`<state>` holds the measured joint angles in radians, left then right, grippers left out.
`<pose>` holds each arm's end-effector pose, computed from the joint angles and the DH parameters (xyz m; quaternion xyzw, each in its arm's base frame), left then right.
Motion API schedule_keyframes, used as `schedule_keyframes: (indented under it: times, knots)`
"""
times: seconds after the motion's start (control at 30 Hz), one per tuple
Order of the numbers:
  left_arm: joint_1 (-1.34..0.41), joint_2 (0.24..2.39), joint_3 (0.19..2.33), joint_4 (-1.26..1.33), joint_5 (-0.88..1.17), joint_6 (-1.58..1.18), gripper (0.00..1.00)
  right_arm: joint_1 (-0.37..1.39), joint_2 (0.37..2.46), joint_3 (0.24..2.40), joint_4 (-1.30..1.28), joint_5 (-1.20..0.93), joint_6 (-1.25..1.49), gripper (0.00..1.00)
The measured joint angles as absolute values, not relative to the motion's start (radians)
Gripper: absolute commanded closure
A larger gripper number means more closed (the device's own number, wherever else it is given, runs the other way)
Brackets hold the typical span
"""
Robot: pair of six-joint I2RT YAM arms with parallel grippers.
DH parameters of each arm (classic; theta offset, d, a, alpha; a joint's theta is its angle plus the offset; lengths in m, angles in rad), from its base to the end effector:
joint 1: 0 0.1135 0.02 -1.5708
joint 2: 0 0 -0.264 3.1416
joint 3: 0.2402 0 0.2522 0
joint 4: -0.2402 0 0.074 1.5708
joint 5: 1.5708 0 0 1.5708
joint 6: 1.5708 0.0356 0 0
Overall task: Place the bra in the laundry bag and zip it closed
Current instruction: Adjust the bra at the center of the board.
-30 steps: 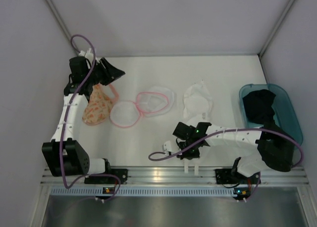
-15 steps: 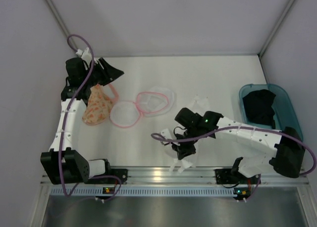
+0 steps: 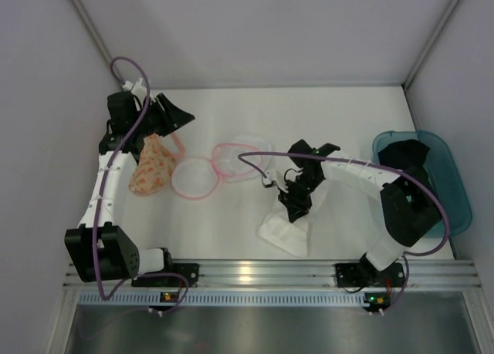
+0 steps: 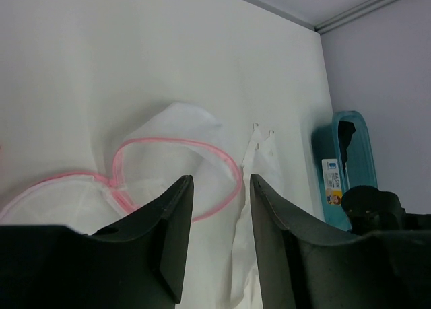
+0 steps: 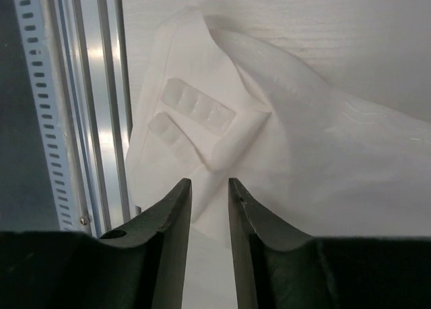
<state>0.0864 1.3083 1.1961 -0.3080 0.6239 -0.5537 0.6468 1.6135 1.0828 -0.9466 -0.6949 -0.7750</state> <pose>0.2963 0.0048 0.3587 -0.0927 0.8105 -0.3704 0.4441 0.2116 0.1884 0.2041 -0.6249 0.7013 0.3366 0.0656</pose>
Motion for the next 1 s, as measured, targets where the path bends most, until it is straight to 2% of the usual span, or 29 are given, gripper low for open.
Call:
schedule_keyframes:
  times: [0.07,0.1,0.2,0.4,0.57,0.8,1.0]
  knots:
    - [0.086,1.308,1.190,-0.307,0.624,-0.548,0.55,0.642,1.627,1.082,-0.934,-0.679,-0.762,0.63]
    - [0.086,1.306,1.184,-0.308,0.624,-0.546,0.55,0.637,1.628,1.082,-0.924,-0.675,-0.754,0.54]
    - [0.086,1.303,1.169,-0.308,0.625,-0.542,0.54,0.592,1.628,1.105,-0.912,-0.666,-0.723,0.48]
    - [0.086,1.298,1.163,-0.308,0.632,-0.540,0.54,0.350,1.649,1.305,-0.841,-0.626,-0.597,0.50]
    - [0.086,1.298,1.163,-0.308,0.635,-0.540,0.54,0.218,1.793,1.437,-0.765,-0.509,-0.507,0.52]
    - [0.086,1.298,1.163,-0.308,0.635,-0.537,0.54,0.198,1.985,1.445,-0.725,-0.343,-0.443,0.52]
    - [0.086,1.298,1.162,-0.308,0.635,-0.532,0.54,0.191,1.991,1.427,-0.665,-0.261,-0.433,0.52]
